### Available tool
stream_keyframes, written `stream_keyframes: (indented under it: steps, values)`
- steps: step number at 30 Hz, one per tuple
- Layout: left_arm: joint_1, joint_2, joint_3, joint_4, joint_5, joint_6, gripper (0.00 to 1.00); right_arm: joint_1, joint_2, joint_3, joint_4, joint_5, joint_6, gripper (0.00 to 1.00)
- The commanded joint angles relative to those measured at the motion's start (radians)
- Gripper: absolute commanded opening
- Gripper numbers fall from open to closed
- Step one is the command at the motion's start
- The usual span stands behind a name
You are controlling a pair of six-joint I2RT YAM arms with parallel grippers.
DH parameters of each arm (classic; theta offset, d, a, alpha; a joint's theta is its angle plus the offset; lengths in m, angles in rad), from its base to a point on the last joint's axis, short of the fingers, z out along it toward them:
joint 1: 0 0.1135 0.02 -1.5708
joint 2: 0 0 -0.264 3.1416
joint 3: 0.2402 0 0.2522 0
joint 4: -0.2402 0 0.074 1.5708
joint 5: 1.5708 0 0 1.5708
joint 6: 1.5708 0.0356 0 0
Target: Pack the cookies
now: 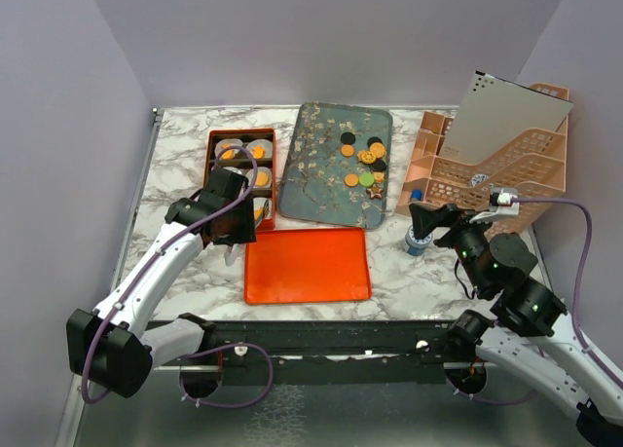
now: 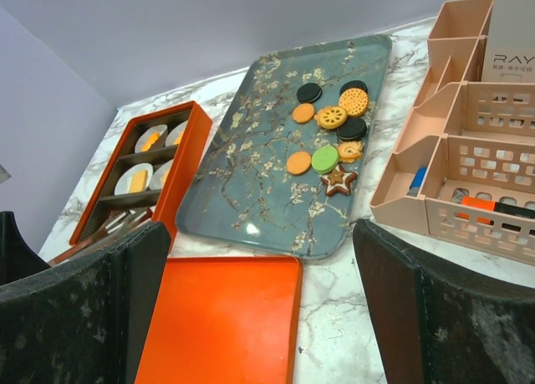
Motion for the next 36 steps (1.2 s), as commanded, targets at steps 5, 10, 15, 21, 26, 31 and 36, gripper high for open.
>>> stream_keyframes:
  steps: [5,10,15,21,26,31,36]
  values:
    - [0.001,-0.027,0.118,-0.002,0.039,0.027,0.46,0.001,-0.008,0.022,-0.016,-0.005,0.008,1.0]
    - [-0.001,0.023,0.202,0.006,0.1,0.049,0.46,0.001,-0.009,-0.001,0.008,0.015,0.001,1.0]
    - [-0.032,0.096,0.275,0.044,0.138,0.057,0.46,0.001,0.001,-0.015,0.046,0.02,-0.021,1.0]
    - [-0.122,0.187,0.316,0.115,0.131,0.055,0.46,0.001,0.014,-0.026,0.072,0.028,-0.037,1.0]
    - [-0.176,0.254,0.319,0.191,0.121,0.061,0.47,0.001,0.015,-0.044,0.094,0.031,-0.043,1.0]
    - [-0.233,0.35,0.354,0.245,0.08,0.059,0.47,0.001,0.011,-0.063,0.109,0.031,-0.041,1.0]
    - [-0.288,0.458,0.43,0.252,-0.018,0.074,0.48,0.001,-0.005,-0.072,0.11,0.03,-0.041,1.0]
